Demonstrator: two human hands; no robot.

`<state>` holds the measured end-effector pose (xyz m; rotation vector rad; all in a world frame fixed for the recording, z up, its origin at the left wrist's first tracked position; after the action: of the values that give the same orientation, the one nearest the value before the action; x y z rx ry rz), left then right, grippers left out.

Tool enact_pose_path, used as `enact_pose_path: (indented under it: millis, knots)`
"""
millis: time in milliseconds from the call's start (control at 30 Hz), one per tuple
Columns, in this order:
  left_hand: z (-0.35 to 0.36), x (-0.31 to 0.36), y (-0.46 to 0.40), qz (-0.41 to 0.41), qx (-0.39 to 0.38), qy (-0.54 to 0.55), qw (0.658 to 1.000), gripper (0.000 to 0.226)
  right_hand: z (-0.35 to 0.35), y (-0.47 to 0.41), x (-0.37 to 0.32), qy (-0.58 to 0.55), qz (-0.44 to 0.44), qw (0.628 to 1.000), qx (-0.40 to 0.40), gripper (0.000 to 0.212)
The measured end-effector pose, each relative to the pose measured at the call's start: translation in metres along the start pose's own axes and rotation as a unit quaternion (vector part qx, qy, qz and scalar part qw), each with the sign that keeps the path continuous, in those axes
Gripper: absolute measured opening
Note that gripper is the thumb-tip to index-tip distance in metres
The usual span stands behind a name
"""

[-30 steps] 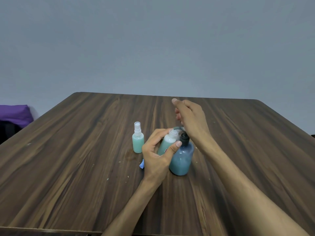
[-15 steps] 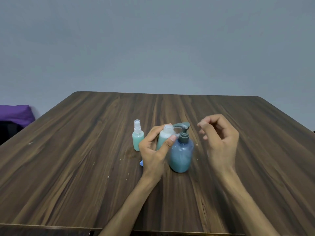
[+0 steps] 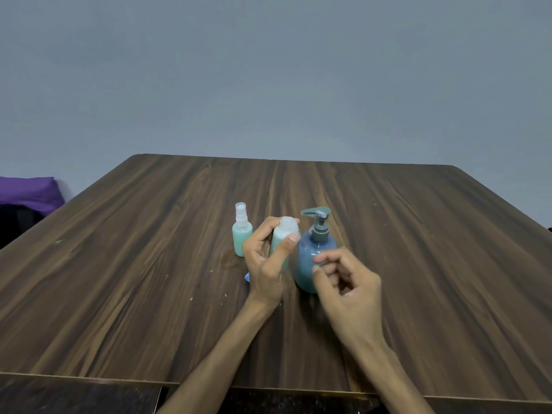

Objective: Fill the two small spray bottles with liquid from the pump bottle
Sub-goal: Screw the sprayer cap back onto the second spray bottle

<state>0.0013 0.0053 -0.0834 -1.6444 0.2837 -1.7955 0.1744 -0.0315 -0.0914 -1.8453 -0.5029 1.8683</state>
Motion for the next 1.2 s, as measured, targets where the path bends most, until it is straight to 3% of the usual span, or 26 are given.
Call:
enact_pose_path:
  millis: [67,233,400,633,800,1000,1200]
  knots:
    - [0.001,0.002,0.0,0.007,-0.005,-0.004,1.0,0.029,0.012,0.006,-0.002,0.039,-0.015,0.999,-0.023,0.015]
    - [0.0,-0.003,-0.001,0.007,-0.017,-0.008,1.0,0.03,0.034,0.01,-0.009,0.083,-0.045,0.995,-0.042,0.043]
    - [-0.001,-0.011,-0.001,-0.022,-0.031,0.014,0.999,0.025,0.046,0.002,-0.011,0.104,-0.048,0.993,-0.043,0.052]
    - [0.004,-0.017,0.004,-0.114,-0.036,0.085,0.989,0.044,0.052,-0.009,-0.006,0.102,-0.01,0.995,0.0,0.038]
    - [-0.002,-0.004,0.004,-0.086,-0.025,0.05,0.995,0.051,0.057,-0.011,-0.008,0.098,-0.007,0.995,0.028,0.034]
    - [-0.013,-0.002,0.016,-0.076,-0.031,-0.023,0.996,0.042,0.059,-0.007,-0.002,0.109,0.005,0.994,0.028,0.027]
    - [-0.032,-0.016,0.026,-0.129,0.005,-0.039,0.991,0.034,0.062,0.001,0.003,0.079,0.019,0.996,0.024,0.026]
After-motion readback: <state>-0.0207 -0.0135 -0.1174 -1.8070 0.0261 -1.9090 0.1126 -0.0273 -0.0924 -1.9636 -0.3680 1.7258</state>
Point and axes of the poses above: each hand's wrist, its own y-axis away from the middle knuckle, its own z-axis out of the palm, x = y × z, the point moved 9 cm from there along -y, towards the middle knuckle, and after that the axes turned 13 degrees about -y, right-handed, at the moved point
